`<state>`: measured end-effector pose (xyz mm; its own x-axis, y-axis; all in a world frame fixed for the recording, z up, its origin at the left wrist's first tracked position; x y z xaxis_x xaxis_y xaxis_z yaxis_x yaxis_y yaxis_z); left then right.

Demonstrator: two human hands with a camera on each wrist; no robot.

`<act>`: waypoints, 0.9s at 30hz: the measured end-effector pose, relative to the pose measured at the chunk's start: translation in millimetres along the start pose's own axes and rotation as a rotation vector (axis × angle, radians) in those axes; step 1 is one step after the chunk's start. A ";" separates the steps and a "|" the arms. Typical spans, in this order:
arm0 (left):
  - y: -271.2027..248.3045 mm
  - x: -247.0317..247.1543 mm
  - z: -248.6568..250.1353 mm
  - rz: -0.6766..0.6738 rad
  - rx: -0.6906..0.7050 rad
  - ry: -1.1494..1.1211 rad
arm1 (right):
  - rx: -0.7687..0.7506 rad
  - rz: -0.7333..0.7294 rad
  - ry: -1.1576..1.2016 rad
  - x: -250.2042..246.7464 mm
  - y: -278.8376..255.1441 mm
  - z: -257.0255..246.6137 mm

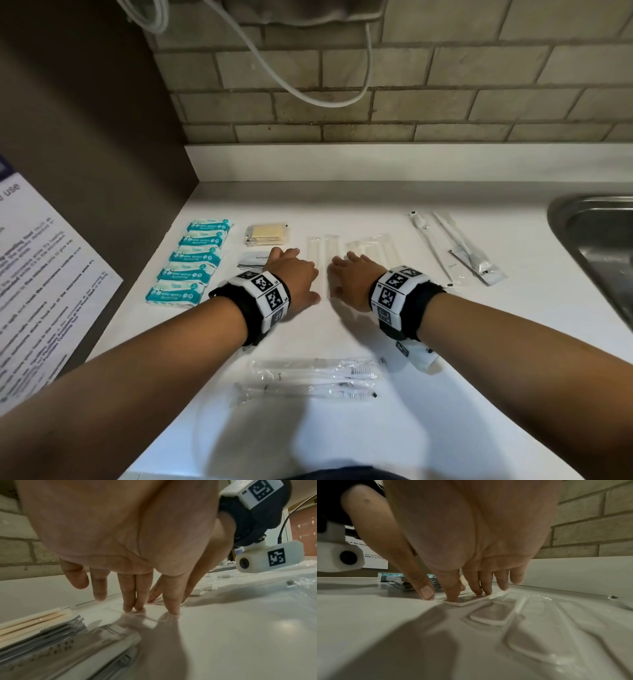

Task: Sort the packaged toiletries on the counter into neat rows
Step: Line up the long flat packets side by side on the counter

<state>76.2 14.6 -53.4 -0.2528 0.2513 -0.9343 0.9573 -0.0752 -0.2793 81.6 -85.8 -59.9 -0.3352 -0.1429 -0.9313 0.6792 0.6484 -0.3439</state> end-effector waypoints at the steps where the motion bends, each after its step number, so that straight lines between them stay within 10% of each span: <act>1: 0.2 -0.1 -0.7 -0.002 0.003 0.003 | -0.003 0.003 0.008 -0.2 1.5 -1.0; 27: 7.6 0.7 -2.9 0.015 0.004 -0.004 | 0.008 0.010 0.091 -1.4 -1.7 -4.0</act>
<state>83.7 17.0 -55.5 -0.2391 0.2467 -0.9391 0.9603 -0.0828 -0.2662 78.3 -83.7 -57.6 -0.3859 -0.0673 -0.9201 0.6877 0.6438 -0.3356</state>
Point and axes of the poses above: each hand's wrist, its own y-axis towards the middle knuckle, its own x-axis out of the palm, z = x × y, the point moved 7 cm from there along y, towards the middle knuckle, and after that the axes turned 14 degrees about -x, right-handed, at the moved point
